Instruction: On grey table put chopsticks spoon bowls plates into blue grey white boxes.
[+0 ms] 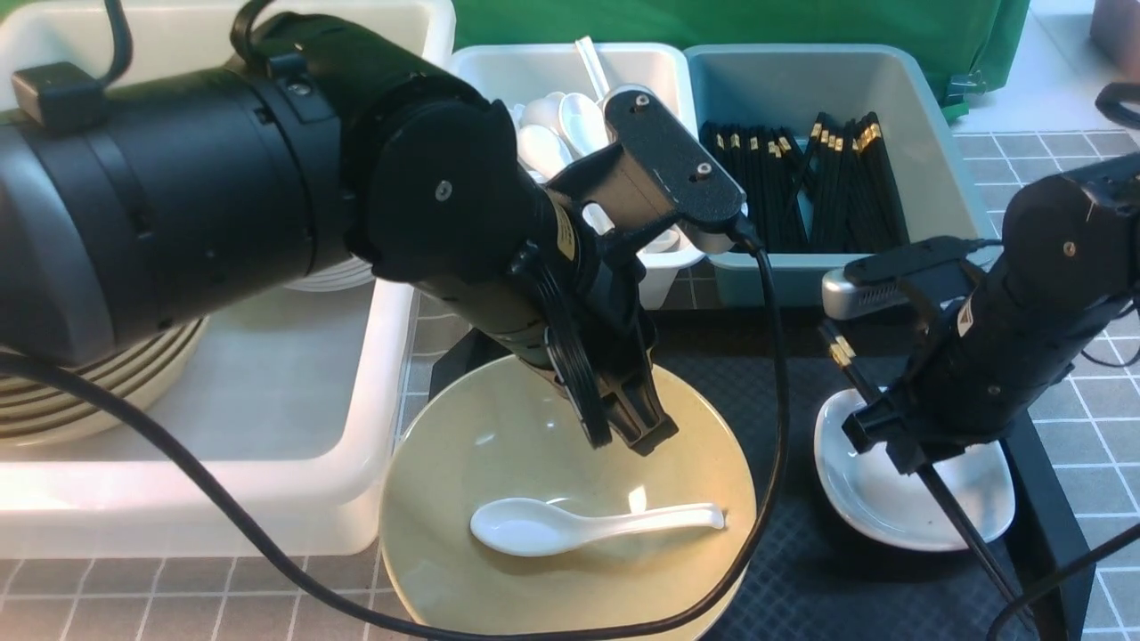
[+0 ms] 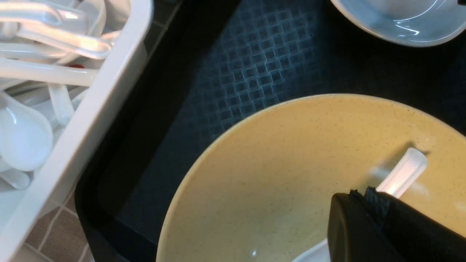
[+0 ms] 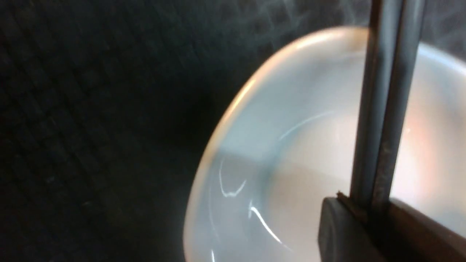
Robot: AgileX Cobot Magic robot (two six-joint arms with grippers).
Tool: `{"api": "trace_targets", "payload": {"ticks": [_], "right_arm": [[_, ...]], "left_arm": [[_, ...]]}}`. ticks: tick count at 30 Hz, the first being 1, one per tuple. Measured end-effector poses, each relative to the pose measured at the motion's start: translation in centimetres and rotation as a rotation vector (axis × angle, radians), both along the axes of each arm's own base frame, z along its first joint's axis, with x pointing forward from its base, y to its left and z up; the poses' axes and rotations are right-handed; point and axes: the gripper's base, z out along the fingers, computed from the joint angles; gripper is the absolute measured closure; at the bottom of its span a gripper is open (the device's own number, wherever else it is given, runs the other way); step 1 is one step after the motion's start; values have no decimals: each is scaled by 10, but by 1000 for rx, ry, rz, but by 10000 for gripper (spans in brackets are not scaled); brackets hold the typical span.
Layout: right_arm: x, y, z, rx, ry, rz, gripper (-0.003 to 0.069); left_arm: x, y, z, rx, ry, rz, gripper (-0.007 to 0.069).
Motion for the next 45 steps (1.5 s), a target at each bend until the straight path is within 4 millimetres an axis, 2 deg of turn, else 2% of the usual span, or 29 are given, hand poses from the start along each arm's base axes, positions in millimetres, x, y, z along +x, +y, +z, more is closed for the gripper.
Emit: {"api": "trace_targets", "payload": {"ticks": [5,8,9,10,11,12,13,16,19,22,25,26,29,30,31,33,37,39,40,41,42,43,45], "right_arm": [[5,2,15,-11,12,30,512],[14,4,36,-10,-23,65,512],[19,6,49,-5,-49,79,512],[20,6,51,-3,-55,81,512],[28,9,66,11,-115,86,512],[33,8,72,16,-144,89,512],[45,8,89,32,-218,87,512],[75,3,114,55,-349,58,512],[115,0,123,78,-463,18,512],[143,-4,126,106,-555,-27,512],[171,-6,121,141,-633,-81,512],[173,-6,121,144,-639,-86,512],[197,-10,112,170,-701,-126,512],[210,-13,104,177,-729,-141,512],[211,-13,101,176,-723,-141,512],[228,-18,76,180,-706,-175,512],[236,-24,38,160,-591,-214,507],[235,-25,23,139,-509,-221,473],[234,-25,21,137,-501,-221,468],[231,-25,18,125,-452,-224,416],[229,-26,20,117,-421,-225,355],[228,-26,21,115,-413,-226,347],[223,-26,32,100,-383,-211,282]], "left_arm": [[0,1,0,9,1,4,633],[4,5,3,12,5,48,633],[12,9,7,1,-7,80,633],[13,10,8,-1,-8,86,633],[23,14,13,-23,-19,121,633],[31,18,17,-39,-35,145,633],[47,23,23,-69,-62,182,633],[86,30,37,-131,-138,210,633],[114,22,46,-235,-204,208,633],[125,14,48,-294,-236,205,633],[132,10,45,-318,-262,210,633],[132,10,45,-317,-262,210,633],[135,9,41,-315,-270,208,633],[136,9,40,-309,-272,208,633],[136,9,40,-309,-272,208,633],[136,9,39,-306,-273,207,633],[136,10,39,-306,-273,207,633],[137,12,39,-302,-266,213,633],[137,12,39,-303,-264,216,633],[137,14,38,-304,-247,228,633],[137,16,38,-303,-231,240,633],[137,16,38,-304,-228,242,633],[133,20,40,-295,-198,249,633]]}}
